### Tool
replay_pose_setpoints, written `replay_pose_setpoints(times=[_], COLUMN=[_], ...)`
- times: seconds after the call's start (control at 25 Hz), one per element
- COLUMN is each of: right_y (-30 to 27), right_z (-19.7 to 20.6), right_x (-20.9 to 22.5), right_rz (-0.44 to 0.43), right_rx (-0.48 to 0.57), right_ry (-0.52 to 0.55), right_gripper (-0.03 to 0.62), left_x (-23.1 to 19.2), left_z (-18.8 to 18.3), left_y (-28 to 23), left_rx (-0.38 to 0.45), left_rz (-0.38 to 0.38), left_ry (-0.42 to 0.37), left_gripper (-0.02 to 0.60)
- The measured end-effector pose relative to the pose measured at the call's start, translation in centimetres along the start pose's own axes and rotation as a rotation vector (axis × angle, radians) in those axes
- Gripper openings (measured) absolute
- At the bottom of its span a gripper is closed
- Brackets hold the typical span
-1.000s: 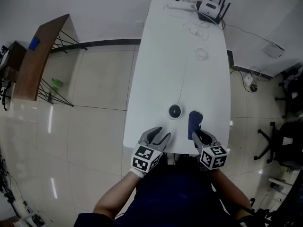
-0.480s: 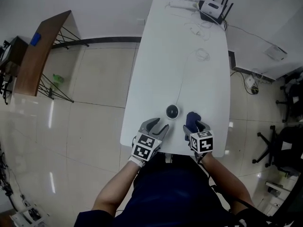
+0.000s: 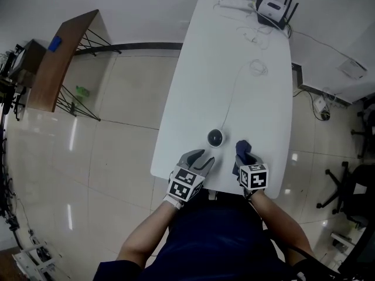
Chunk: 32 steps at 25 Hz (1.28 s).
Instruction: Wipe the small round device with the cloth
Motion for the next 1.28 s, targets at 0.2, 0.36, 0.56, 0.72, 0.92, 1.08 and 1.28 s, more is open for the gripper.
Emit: replay_pose_setpoints(times=[0.2,0.36,0.56,0.72,0.92,1.08,1.28], right_y=[1.6,4.3,6.0,4.3,3.3,3.8,3.8], right_z=[-1.8,-6.7,-11.8,-10.6,-8.9,-10.4,-11.8], right_x=[0.5,-1.6,-7.4,-12.0,-13.1,-11.1,-7.4], right_rz=[-0.083,-0.082,-0.064,-0.063,-0.006,-0.059,-0.153], right_rx=[0.106,0.235,0.293,0.219,0.191,0.205,0.195], right_ry=[-0.006,0.269,0.757,1.231,1.452,1.133,0.687], right_gripper=[0.100,0.100,0.101,0.103,0.103,0.104,0.104], left_x=[-0.5,-0.8,-0.8,-0.8,-0.7,-0.9,-1.0], left_z=[-0.7,-2.1,-2.9,-2.4,-1.2,-1.2,-1.7], left_y=[-0.4,-0.1,-0.2,0.1,0.4,0.2,-0.1], left_rx=[0.024,0.056,0.064,0.040,0.010,0.013,0.014], left_rz=[-0.020,-0.031,-0.026,-0.035,-0.023,-0.022,-0.014], left_ry=[-0.016,-0.079,-0.137,-0.217,-0.211,-0.178,-0.174], left_gripper=[0.170,0.158,0.135,0.135,0.138,0.138,0.138])
Point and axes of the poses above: the fingertips, and each gripper's own axes: y backward along the fingers, x to its right, z out of its underside, the point moved 8 cm from there along y, backward along the fingers, and after that the axes turned 2 degrees about x, right-handed, at the moved point
